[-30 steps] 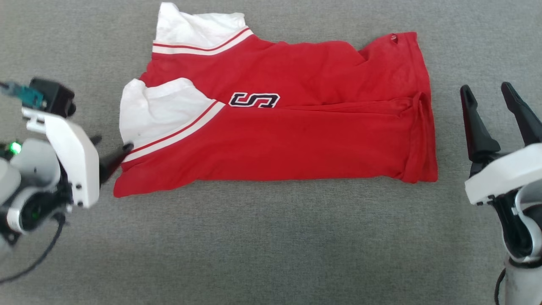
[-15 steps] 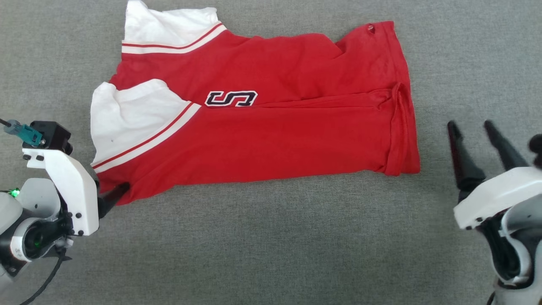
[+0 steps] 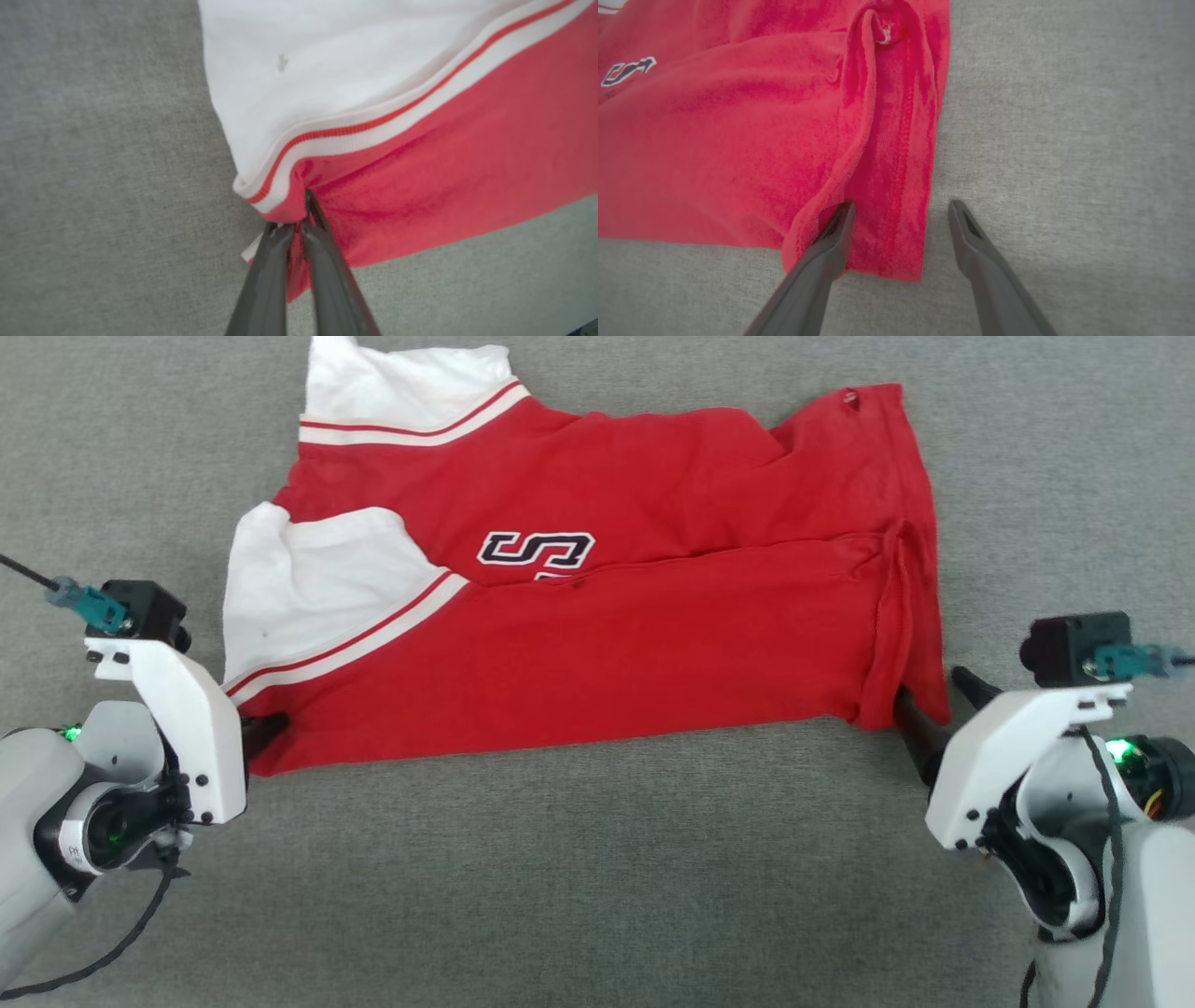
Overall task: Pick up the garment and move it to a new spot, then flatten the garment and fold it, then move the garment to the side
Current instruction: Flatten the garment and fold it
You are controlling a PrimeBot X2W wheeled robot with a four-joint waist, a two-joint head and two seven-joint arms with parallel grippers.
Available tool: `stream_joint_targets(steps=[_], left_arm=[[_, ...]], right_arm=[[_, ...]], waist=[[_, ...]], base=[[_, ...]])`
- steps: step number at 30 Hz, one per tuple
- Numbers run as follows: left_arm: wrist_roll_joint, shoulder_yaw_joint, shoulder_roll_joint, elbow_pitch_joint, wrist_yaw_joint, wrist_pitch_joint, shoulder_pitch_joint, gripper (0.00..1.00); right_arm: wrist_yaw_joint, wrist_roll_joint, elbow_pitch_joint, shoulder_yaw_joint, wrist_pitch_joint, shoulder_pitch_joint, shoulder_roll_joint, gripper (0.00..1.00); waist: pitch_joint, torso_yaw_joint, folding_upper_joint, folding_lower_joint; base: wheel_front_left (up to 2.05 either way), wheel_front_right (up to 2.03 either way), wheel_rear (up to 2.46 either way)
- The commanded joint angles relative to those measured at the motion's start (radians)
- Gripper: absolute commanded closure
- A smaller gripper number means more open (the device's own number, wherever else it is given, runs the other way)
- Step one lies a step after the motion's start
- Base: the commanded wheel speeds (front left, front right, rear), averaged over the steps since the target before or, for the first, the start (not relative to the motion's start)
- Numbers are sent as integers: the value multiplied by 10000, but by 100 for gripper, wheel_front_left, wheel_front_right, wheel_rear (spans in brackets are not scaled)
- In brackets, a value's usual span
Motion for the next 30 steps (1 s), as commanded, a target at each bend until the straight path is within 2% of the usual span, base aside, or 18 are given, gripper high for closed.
stream_joint_targets(steps=[1,8,9,10,11,14,20,30], left_arm=[[18,-276,-403,153,-101,112,140,100],[196,-294,-893,517,-438,23,-95,100],[216,-282,-964,562,-478,-28,-122,100],[225,-277,-1031,615,-520,-57,-159,100],[246,-277,-1082,664,-559,-82,-183,100],[276,-257,-1109,766,-644,-146,-196,100],[158,-147,-733,555,-607,-81,-124,100],[40,28,308,-1041,232,-61,150,100]], right_arm=[[1,-145,161,60,354,-242,1,0],[1,-560,1514,47,1940,-865,-28,0],[1,-611,1784,119,2219,-877,-70,8],[1,-670,1966,222,2485,-863,-128,75],[1,-676,2116,294,2721,-863,-165,100],[1,-651,2053,246,3044,-988,-222,100],[1,-260,1038,193,3777,-1053,-634,100],[-1,394,-810,-187,4991,-561,-1146,100]], waist=[[22,119,-1,0],[86,448,-1,0],[92,487,-1,0],[97,526,-1,0],[93,553,-1,0],[59,622,-1,0],[-89,655,-1,0],[-345,743,-1,0]], base=[[0,0,0],[0,0,0],[0,0,0],[0,0,0],[0,0,0],[0,0,0],[0,0,0],[0,0,0]])
